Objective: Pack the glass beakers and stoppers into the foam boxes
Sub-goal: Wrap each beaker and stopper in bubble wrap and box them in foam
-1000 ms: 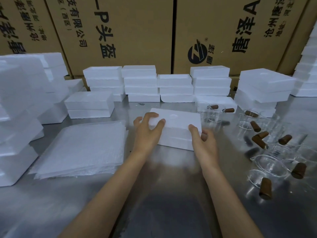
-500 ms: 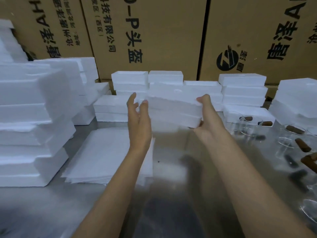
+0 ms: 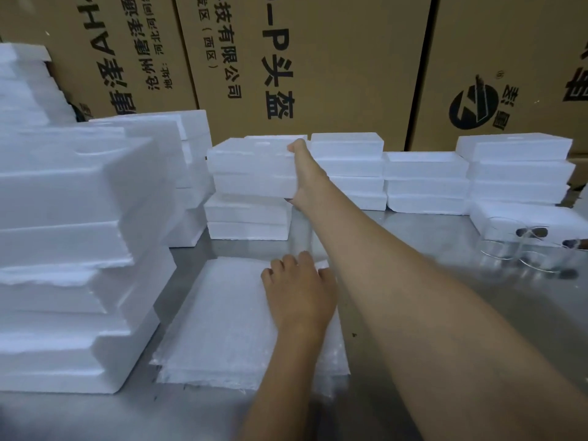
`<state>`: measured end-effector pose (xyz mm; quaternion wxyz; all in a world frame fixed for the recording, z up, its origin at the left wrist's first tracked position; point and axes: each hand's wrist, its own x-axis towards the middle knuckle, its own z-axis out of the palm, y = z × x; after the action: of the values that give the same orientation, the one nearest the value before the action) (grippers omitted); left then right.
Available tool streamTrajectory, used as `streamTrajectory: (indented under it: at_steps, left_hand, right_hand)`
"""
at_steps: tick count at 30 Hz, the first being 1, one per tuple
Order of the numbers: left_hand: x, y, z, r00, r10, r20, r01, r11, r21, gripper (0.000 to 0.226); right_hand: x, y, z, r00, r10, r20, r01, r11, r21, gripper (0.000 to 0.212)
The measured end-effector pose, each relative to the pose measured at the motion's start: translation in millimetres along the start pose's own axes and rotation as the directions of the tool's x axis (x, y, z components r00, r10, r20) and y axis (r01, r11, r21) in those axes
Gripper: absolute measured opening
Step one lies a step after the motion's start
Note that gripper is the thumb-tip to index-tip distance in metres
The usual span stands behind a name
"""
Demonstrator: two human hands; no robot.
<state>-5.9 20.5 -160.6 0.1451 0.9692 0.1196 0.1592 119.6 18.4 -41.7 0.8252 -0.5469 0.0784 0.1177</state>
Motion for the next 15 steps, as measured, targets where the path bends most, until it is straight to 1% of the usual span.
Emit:
streamTrajectory:
  at_steps: [5,6,8,9,10,13,14,15]
  left_hand:
    - [-0.3,2.1,-2.5,0.999,-0.017,0.028,0.017,1.000,0.018,0.020]
    - [-0.4,2.3,-2.3,0.999,-0.016,0.029,0.015,1.000,0.025,0.020]
    - [-0.4,2.5,-1.7,0.999,-0.016,0.029,0.015,1.000,0.024,0.019]
    - [0.0,2.8,-0.9,1.000,-0.017,0.026,0.016,1.000,0.017,0.019]
    - [0.5,3.0,0.2,1.000,-0.016,0.022,0.016,1.000,0.010,0.020]
    - [1.7,3.1,3.1,1.000,-0.023,0.006,0.023,1.000,-0.011,0.027]
    - [2.3,3.0,4.0,1.000,-0.025,-0.002,0.025,1.000,-0.014,0.029]
    - [2.8,2.8,5.0,1.000,-0.025,-0.012,0.024,1.000,-0.012,0.031]
  right_hand:
    - [16.5,14.1,1.2,0.995,-0.016,-0.102,0.004,0.993,-0.116,0.073]
    - [18.4,16.3,-0.1,0.994,-0.023,-0.109,0.006,0.988,-0.152,0.070]
    - [20.9,19.0,-3.4,0.993,-0.043,-0.110,0.017,0.975,-0.223,0.057]
    - [20.9,19.4,-5.8,0.993,-0.048,-0.105,0.021,0.969,-0.248,0.055]
    - [20.6,19.0,-9.2,0.995,-0.048,-0.093,0.022,0.965,-0.261,0.058]
    - [17.8,17.8,-26.8,0.998,-0.029,-0.048,0.017,0.971,-0.238,0.077]
    - [15.9,18.5,-36.8,0.998,-0.028,-0.054,0.014,0.971,-0.237,0.078]
    - [13.6,20.4,-49.4,0.997,-0.041,-0.072,0.021,0.967,-0.255,0.073]
